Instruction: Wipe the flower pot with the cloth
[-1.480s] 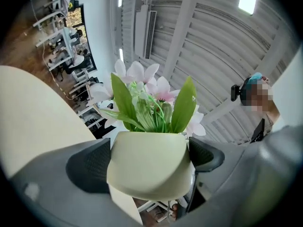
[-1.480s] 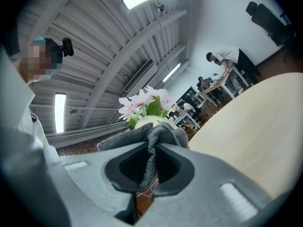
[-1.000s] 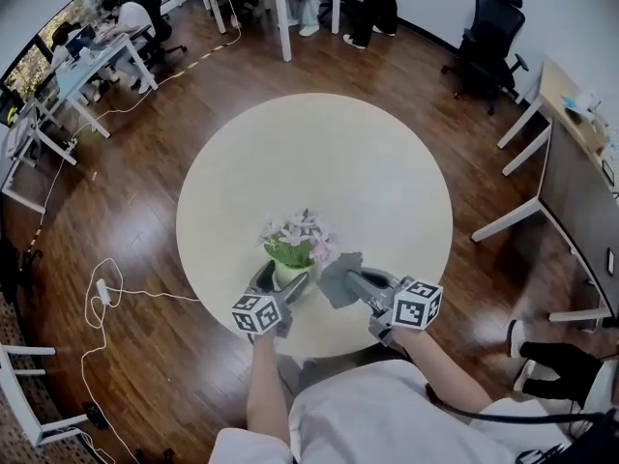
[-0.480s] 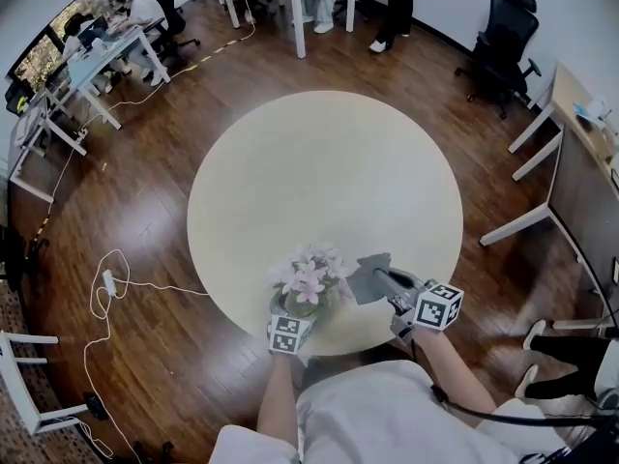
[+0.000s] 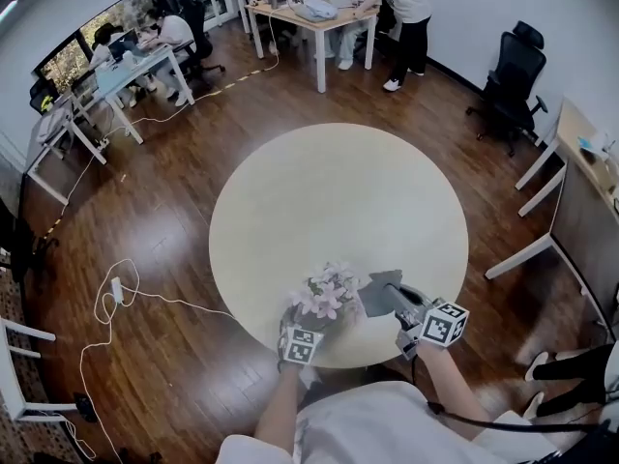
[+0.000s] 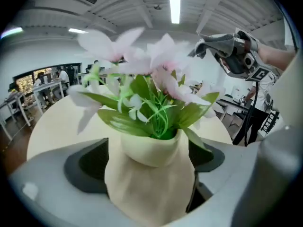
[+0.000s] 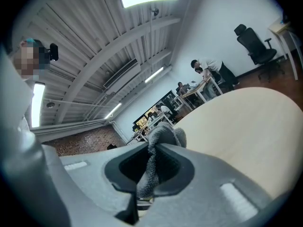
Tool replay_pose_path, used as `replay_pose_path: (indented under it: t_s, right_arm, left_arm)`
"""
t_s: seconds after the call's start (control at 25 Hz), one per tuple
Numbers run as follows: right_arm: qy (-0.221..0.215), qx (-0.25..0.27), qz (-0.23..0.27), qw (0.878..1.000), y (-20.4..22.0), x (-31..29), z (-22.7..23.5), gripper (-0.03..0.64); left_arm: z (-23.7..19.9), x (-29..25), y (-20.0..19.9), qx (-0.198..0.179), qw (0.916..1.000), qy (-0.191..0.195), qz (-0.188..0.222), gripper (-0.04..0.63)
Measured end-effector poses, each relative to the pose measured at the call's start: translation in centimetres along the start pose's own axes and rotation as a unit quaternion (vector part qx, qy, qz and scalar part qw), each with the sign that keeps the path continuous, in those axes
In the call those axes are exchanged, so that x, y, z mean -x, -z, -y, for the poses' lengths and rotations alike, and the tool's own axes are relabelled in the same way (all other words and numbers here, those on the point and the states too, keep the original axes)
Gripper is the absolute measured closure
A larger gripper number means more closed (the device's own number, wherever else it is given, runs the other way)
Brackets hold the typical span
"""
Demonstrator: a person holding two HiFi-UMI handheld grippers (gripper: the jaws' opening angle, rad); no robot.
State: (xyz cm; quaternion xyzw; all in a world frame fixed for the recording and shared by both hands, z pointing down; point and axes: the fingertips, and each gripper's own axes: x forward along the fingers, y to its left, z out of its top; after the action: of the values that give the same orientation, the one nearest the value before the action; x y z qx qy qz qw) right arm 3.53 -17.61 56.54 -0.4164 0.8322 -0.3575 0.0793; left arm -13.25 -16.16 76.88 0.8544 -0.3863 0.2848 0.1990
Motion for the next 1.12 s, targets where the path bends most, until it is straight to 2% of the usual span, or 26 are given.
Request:
replay_pose_path:
  t_s: [0.08,0.16,0.24,0.32,0.44,0.52,0.68,0.76,0.88,0.96,1.04,1.12]
  right_arm:
    - [-0.002,0.007,0.007,1.0,0.2,-0.1,-1.1,0.609]
    - [-0.005,0.037,0.017,0.999,0.0,-0.2,-2.7,0.608]
    - [-0.005,0.092,0.033,0.995,-1.5,-0.4,-4.9,0.609]
    - [-0.011,0.155,0.051,0.987,-3.8,-0.3,-7.5,0.608]
    - [-0.038,0.236,0.082,0.967,-7.0,0.5,-11.9,0.609]
    - [-0.06,0.28,0.105,0.952,-7.9,2.2,-14.1,0.609]
    - [-0.105,0.348,0.129,0.923,-7.3,7.8,-16.7,0.609]
    - [-0.122,0.366,0.121,0.915,-6.4,11.2,-16.5,0.609]
    - [-0.136,0.375,0.095,0.912,-5.3,16.3,-14.9,0.608]
    - [-0.131,0.369,0.077,0.917,-4.6,19.4,-13.5,0.608]
    - [-0.122,0.351,0.07,0.926,-4.5,21.8,-12.5,0.607]
    - [-0.111,0.348,0.065,0.929,-4.5,23.4,-12.0,0.607]
  left_arm:
    - [-0.4,2.3,0.7,0.016,0.9997,-0.004,0.016,0.046]
    - [-1.7,5.3,0.6,0.037,0.9983,-0.015,0.043,0.046]
    - [-3.9,9.2,-1.9,0.056,0.9941,-0.04,0.084,0.046]
    - [-5.4,13.8,-6.4,0.06,0.9857,-0.07,0.141,0.046]
    - [-4.9,20.6,-13.3,0.045,0.9666,-0.117,0.224,0.048]
    - [-2.6,24.4,-16.4,0.035,0.9492,-0.147,0.276,0.049]
    - [5.2,28.8,-18.8,0.034,0.9136,-0.204,0.35,0.058]
    - [9.9,29.3,-18.6,0.047,0.9046,-0.223,0.36,0.06]
    - [17.3,28.3,-18.1,0.073,0.905,-0.216,0.359,0.063]
    - [21.8,27.6,-17.8,0.079,0.9084,-0.211,0.352,0.063]
    - [24.6,27.5,-17.9,0.074,0.9094,-0.218,0.347,0.063]
    - [26.3,27.5,-17.8,0.068,0.9106,-0.219,0.344,0.068]
